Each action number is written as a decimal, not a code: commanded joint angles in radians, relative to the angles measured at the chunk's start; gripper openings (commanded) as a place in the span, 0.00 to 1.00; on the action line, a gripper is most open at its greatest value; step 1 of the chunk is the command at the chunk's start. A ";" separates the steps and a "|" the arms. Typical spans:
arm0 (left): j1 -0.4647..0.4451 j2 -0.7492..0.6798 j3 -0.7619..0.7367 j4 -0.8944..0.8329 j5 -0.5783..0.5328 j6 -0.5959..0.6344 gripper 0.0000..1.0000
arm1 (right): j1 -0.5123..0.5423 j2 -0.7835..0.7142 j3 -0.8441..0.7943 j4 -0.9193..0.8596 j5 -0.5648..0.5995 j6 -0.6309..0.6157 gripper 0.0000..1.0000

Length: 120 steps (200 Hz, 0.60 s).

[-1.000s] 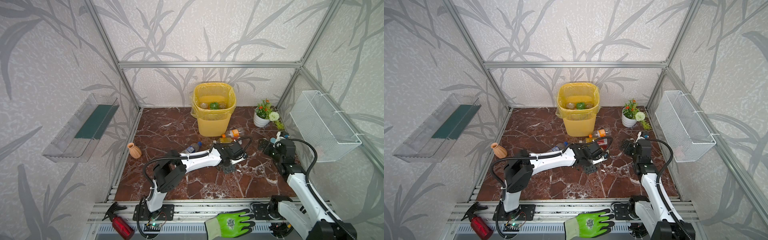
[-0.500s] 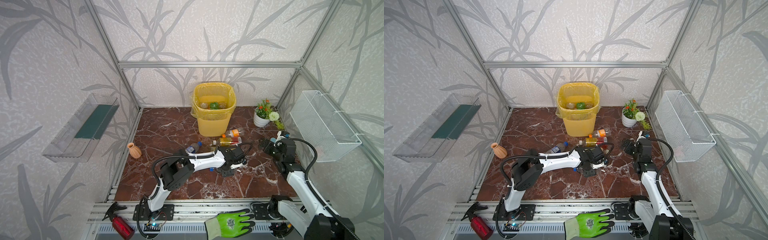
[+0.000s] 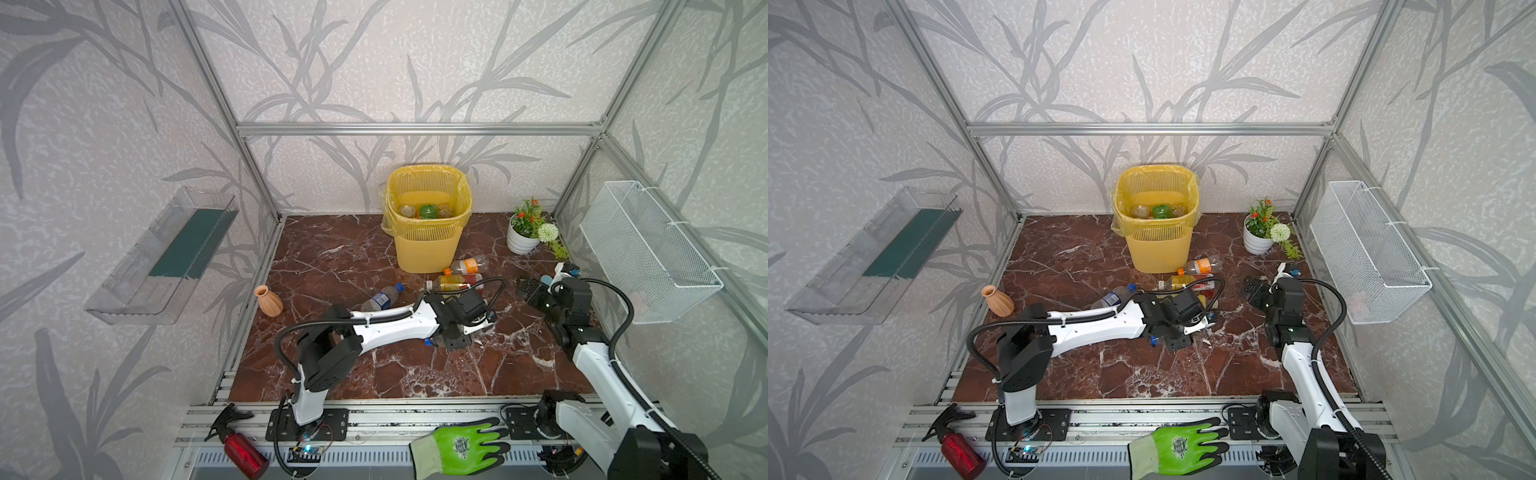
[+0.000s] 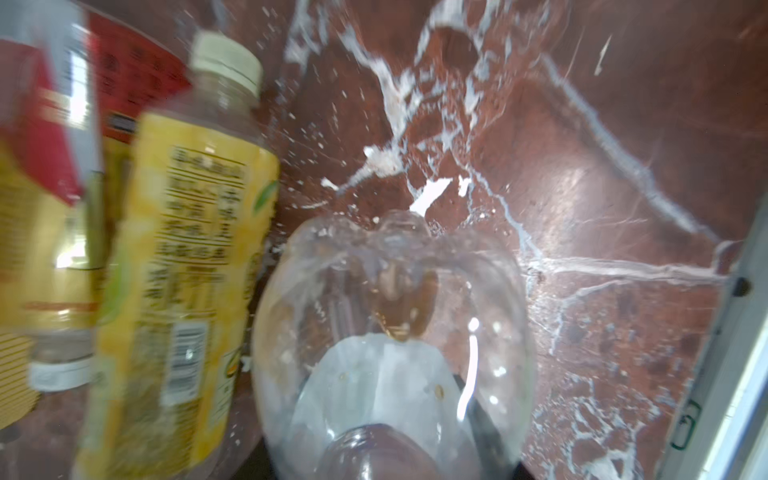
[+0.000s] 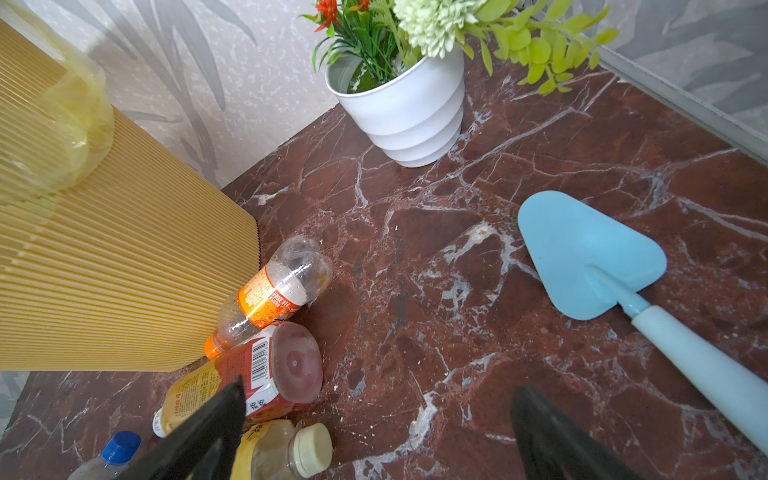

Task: Throw the plastic bottles in the bin
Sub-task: 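Lift the Pepsi bottle with the left gripper up over the bin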

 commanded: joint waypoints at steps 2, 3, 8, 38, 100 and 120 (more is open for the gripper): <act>0.021 -0.164 -0.025 0.099 -0.023 -0.059 0.46 | -0.003 -0.018 -0.025 0.053 -0.038 0.019 1.00; 0.021 -0.171 -0.029 0.103 -0.025 -0.062 0.46 | -0.003 -0.019 -0.026 0.059 -0.044 0.019 1.00; 0.030 -0.205 -0.034 0.123 -0.046 -0.077 0.46 | -0.002 -0.020 -0.033 0.079 -0.062 0.019 1.00; 0.095 -0.429 -0.067 0.240 -0.232 -0.093 0.45 | -0.003 -0.015 -0.068 0.174 -0.139 0.043 1.00; 0.303 -0.664 -0.079 0.787 -0.217 -0.027 0.43 | -0.003 0.048 -0.072 0.302 -0.240 0.081 0.98; 0.386 -0.581 0.001 0.841 -0.136 -0.090 0.43 | -0.003 0.050 -0.063 0.300 -0.247 0.081 0.97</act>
